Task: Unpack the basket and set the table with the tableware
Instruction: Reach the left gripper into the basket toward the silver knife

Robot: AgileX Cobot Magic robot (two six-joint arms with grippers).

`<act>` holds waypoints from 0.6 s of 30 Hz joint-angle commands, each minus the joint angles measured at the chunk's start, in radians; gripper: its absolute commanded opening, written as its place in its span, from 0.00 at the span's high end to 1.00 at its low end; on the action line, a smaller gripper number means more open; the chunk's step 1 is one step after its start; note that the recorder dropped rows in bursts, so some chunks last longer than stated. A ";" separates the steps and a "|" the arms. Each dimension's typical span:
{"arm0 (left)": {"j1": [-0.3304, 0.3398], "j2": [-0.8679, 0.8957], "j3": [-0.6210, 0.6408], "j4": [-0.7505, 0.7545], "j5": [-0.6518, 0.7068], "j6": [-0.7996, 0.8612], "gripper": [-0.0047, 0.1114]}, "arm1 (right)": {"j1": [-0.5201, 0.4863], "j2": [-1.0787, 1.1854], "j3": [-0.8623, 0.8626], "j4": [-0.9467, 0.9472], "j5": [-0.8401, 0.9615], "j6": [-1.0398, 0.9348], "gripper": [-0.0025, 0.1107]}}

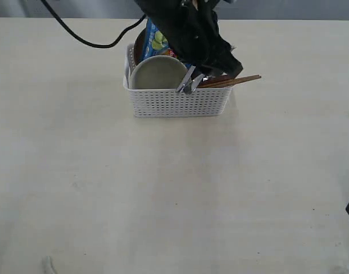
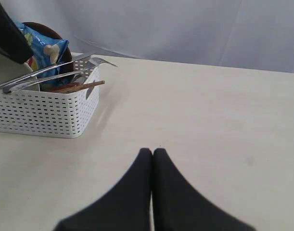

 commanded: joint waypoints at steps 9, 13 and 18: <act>-0.005 0.172 -0.201 0.230 0.087 -0.217 0.54 | 0.003 -0.005 0.004 0.000 -0.007 0.002 0.98; -0.005 0.187 -0.201 0.223 0.097 -0.228 0.59 | 0.003 -0.005 0.004 0.000 -0.007 0.002 0.98; -0.003 0.199 -0.201 0.228 0.073 -0.258 0.64 | 0.003 -0.005 0.004 0.000 -0.007 0.002 0.98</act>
